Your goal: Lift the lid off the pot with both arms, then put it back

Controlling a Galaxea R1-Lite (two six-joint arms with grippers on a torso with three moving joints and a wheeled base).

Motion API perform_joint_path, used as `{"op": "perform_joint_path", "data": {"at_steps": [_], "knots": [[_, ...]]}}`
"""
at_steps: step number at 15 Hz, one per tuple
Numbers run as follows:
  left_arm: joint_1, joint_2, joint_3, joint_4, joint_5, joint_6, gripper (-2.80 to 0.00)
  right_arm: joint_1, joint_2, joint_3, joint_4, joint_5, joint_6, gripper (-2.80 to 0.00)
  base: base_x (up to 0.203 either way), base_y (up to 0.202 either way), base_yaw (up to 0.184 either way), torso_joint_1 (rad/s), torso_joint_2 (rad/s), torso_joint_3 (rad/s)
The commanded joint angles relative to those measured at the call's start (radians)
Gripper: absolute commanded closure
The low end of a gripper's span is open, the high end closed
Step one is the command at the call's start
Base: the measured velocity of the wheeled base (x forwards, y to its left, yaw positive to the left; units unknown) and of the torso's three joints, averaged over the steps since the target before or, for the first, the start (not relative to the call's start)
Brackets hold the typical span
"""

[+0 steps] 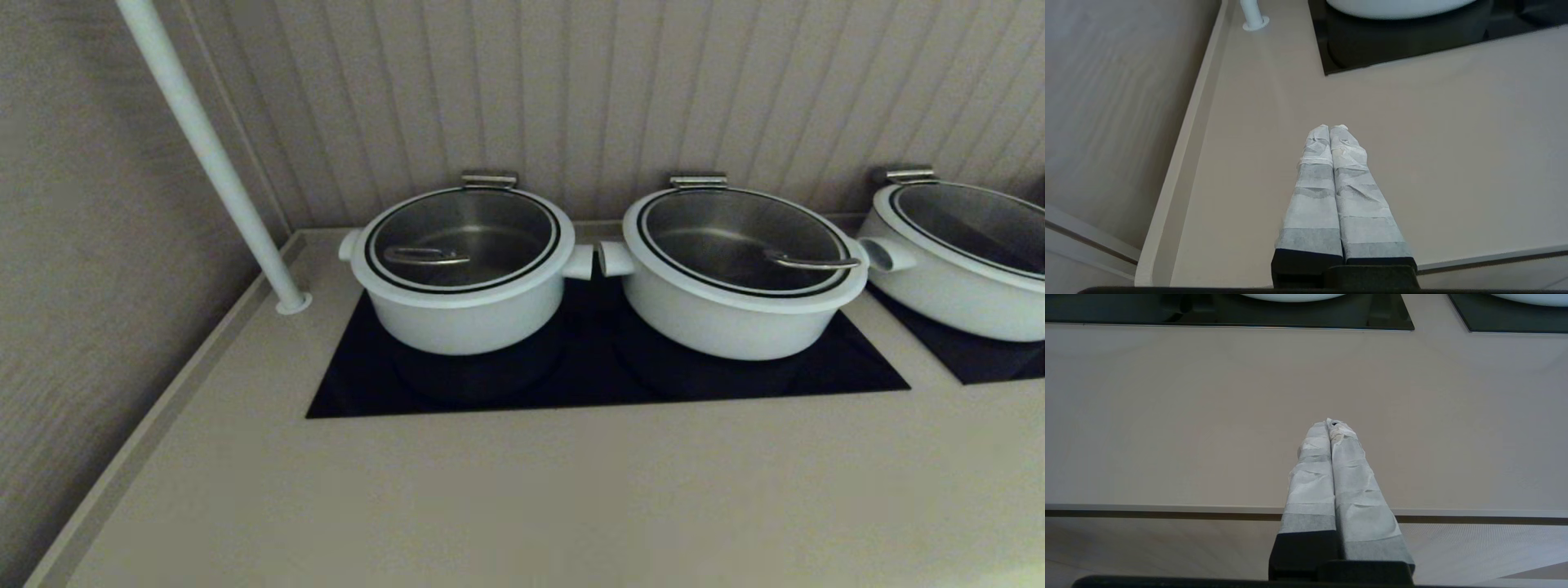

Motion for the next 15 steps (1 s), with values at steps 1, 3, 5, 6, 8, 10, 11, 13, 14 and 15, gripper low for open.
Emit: {"op": "perform_joint_path", "data": {"at_steps": [1, 3, 5, 6, 8, 10, 11, 13, 14, 15], "knots": [[0.000, -0.008, 0.000, -0.002, 0.001, 0.002, 0.00, 0.000, 0.000, 0.000, 0.001, 0.001, 0.000, 0.00, 0.000, 0.000, 0.000, 0.000, 0.00, 0.000], [-0.001, -0.008, 0.000, -0.002, 0.000, -0.003, 0.00, 0.000, 0.000, 0.000, 0.000, 0.001, 0.000, 0.00, 0.000, 0.000, 0.000, 0.000, 0.00, 0.000], [0.000, -0.008, 0.000, 0.000, 0.003, -0.052, 0.00, 0.000, 0.000, 0.000, 0.001, 0.001, 0.000, 0.00, 0.000, 0.000, 0.000, 0.000, 0.00, 0.000], [0.000, -0.008, 0.000, 0.000, 0.004, -0.069, 0.00, 0.000, 0.000, 0.000, 0.001, 0.001, 0.000, 0.00, 0.000, 0.000, 0.000, 0.000, 0.00, 0.000], [0.000, -0.008, 0.000, 0.000, 0.003, -0.089, 0.00, 0.000, 0.000, 0.000, 0.000, 0.001, -0.001, 0.00, 0.000, 0.000, 0.000, 0.000, 0.00, 0.000], [0.000, -0.008, 0.000, 0.000, 0.004, -0.110, 0.00, 0.000, 0.000, 0.000, 0.001, 0.001, -0.001, 0.00, 0.000, 0.000, 0.000, 0.000, 0.00, 0.000], [0.000, -0.008, 0.000, 0.000, 0.006, -0.117, 0.00, 0.000, 0.000, 0.000, 0.000, 0.001, -0.006, 0.00, 0.000, 0.000, 0.000, 0.000, 0.00, 0.000], [-0.001, -0.008, 0.000, 0.000, 0.006, -0.127, 0.00, 0.000, 0.000, 0.000, 0.000, 0.001, -0.003, 0.00, 0.000, 0.000, 0.000, 0.000, 0.00, 0.000], [-0.001, -0.008, 0.000, 0.002, 0.006, -0.128, 0.00, 0.000, 0.000, 0.000, 0.000, 0.000, 0.000, 0.00, 0.000, 0.000, 0.000, 0.000, 0.00, 0.000], [0.000, -0.008, 0.000, 0.002, 0.007, -0.127, 0.00, 0.000, 0.000, 0.000, 0.001, -0.001, 0.000, 0.00, 0.000, 0.000, 0.000, 0.000, 0.00, 0.000]]}}
